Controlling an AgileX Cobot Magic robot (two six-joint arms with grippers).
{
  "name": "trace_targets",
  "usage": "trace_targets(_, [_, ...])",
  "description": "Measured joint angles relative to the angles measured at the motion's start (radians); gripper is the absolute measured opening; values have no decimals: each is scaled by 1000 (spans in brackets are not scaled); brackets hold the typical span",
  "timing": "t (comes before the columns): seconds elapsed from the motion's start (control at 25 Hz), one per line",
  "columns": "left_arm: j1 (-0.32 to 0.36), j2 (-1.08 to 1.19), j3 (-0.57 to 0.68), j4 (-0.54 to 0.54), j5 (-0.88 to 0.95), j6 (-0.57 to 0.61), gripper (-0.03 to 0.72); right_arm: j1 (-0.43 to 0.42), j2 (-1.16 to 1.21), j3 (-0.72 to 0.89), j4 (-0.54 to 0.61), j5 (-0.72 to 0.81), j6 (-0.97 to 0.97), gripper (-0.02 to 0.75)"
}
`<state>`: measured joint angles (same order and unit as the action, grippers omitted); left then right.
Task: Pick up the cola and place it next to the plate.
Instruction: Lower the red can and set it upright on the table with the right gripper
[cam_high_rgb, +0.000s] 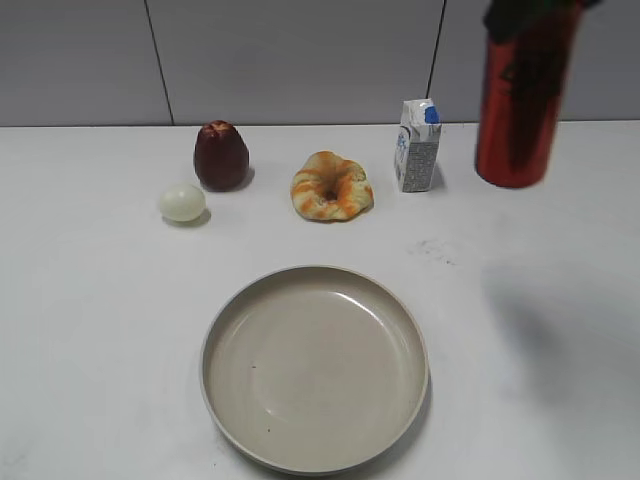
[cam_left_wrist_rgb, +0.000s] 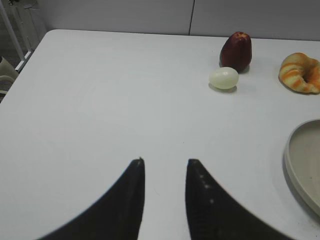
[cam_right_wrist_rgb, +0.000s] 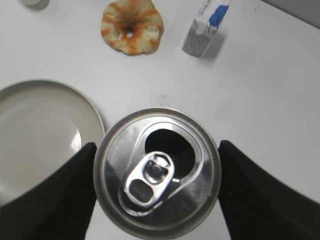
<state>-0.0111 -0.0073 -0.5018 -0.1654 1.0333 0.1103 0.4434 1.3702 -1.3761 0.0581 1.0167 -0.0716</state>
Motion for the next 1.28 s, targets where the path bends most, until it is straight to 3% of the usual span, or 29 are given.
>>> trace_targets(0.28, [0, 0, 0, 0, 0, 0, 227, 1, -180, 462, 70, -324, 19, 512])
trace_targets(0.48, [0, 0, 0, 0, 0, 0, 227, 1, -183, 641, 121, -542, 20, 512])
trace_targets(0.68, [0, 0, 0, 0, 0, 0, 227, 1, -159, 697, 154, -651, 21, 512])
trace_targets(1.28, [0, 0, 0, 0, 0, 0, 228, 1, -7, 700, 207, -718, 21, 512])
